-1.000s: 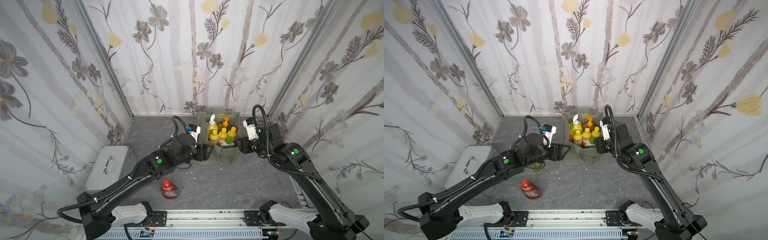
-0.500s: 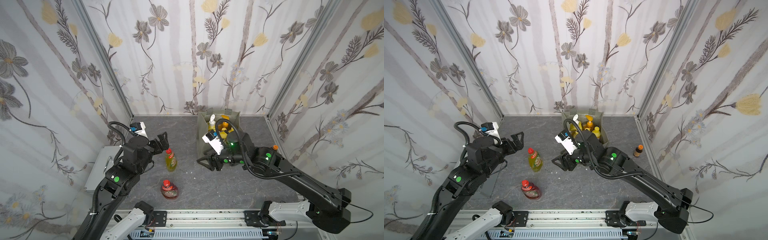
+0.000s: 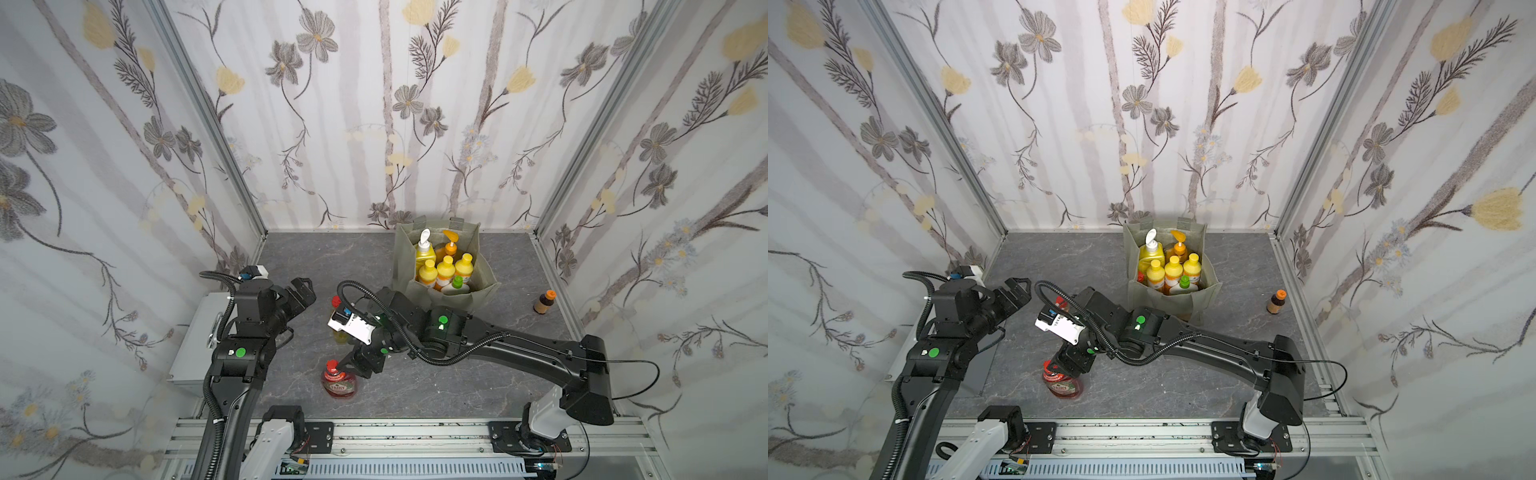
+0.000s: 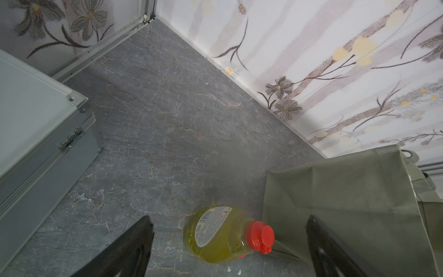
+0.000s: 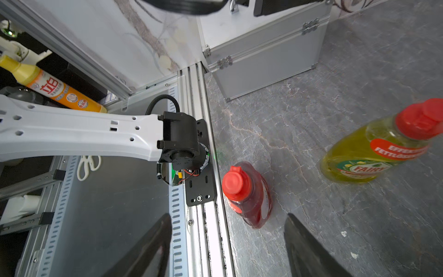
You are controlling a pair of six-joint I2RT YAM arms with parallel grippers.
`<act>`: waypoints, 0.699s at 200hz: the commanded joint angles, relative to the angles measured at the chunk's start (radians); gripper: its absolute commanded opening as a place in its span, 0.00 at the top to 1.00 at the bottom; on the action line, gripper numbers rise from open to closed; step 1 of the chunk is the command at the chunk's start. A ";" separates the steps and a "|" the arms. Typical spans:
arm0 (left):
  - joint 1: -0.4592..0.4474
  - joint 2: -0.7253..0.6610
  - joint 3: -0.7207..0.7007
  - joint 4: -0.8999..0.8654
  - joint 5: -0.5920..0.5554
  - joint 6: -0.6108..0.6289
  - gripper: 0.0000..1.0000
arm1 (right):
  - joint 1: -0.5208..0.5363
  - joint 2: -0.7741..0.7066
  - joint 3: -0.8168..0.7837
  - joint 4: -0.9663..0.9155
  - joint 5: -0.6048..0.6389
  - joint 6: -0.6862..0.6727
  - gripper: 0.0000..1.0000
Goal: Pack dish soap into the shopping bag
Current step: Pick up the bottle of dish soap at the center of the board.
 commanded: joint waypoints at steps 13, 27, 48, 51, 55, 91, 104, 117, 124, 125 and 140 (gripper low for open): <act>0.024 -0.005 -0.005 0.021 0.081 -0.003 0.00 | 0.022 0.055 0.035 0.054 0.006 -0.033 0.25; 0.031 -0.006 -0.007 0.018 0.075 0.006 0.00 | 0.033 0.076 0.051 0.050 0.018 -0.038 0.25; 0.058 -0.001 -0.017 0.019 0.082 0.020 0.00 | 0.040 0.113 0.065 0.050 0.039 -0.037 0.25; 0.063 0.001 -0.020 0.021 0.086 0.021 0.00 | 0.042 0.118 0.068 0.049 0.042 -0.037 0.26; 0.072 0.002 -0.024 0.021 0.094 0.021 0.00 | 0.041 0.125 0.072 0.046 0.047 -0.037 0.26; 0.115 0.006 -0.050 0.039 0.147 0.026 0.00 | 0.050 0.183 0.116 -0.003 0.071 -0.044 0.33; 0.118 0.008 -0.051 0.039 0.155 0.037 0.00 | 0.052 0.199 0.122 -0.013 0.081 -0.046 0.35; 0.118 0.011 -0.049 0.036 0.164 0.046 0.00 | 0.054 0.212 0.123 -0.018 0.087 -0.046 0.36; 0.118 0.011 -0.050 0.035 0.170 0.049 0.00 | 0.053 0.218 0.125 -0.025 0.090 -0.048 0.37; 0.118 0.012 -0.051 0.035 0.171 0.050 0.00 | 0.053 0.218 0.125 -0.025 0.090 -0.049 0.37; 0.118 0.010 -0.055 0.034 0.182 0.056 0.00 | 0.055 0.229 0.126 -0.038 0.095 -0.051 0.38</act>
